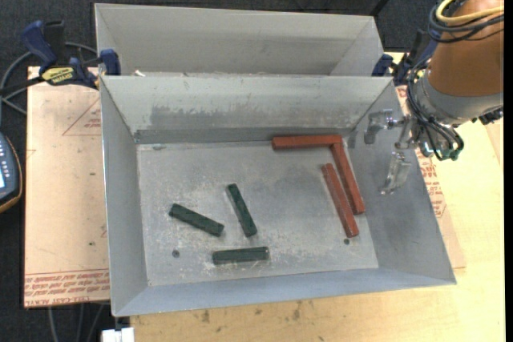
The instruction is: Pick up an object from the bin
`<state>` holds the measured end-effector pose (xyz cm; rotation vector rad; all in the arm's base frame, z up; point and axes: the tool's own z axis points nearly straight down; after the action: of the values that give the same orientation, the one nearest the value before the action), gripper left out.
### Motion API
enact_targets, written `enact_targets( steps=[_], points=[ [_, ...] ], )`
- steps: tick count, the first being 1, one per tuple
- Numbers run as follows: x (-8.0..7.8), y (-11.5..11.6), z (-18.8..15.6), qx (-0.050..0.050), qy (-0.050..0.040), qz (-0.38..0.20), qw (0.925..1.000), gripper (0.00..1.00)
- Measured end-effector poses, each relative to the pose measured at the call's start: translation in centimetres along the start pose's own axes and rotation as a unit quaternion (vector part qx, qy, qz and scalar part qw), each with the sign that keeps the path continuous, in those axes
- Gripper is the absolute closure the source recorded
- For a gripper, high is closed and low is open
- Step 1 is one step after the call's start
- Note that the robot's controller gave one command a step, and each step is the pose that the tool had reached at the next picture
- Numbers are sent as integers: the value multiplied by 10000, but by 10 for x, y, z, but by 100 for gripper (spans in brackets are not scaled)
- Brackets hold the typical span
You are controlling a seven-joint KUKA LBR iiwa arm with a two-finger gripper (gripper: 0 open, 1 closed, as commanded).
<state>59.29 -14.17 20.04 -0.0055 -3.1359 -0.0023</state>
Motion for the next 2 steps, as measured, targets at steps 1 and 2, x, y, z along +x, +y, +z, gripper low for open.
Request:
enact_targets(
  steps=[1,2],
  points=[
    [8,35,93,-4,-13,-1618,9868,0],
    [-11,3,130,-69,-56,-3959,9182,0]
  ],
)
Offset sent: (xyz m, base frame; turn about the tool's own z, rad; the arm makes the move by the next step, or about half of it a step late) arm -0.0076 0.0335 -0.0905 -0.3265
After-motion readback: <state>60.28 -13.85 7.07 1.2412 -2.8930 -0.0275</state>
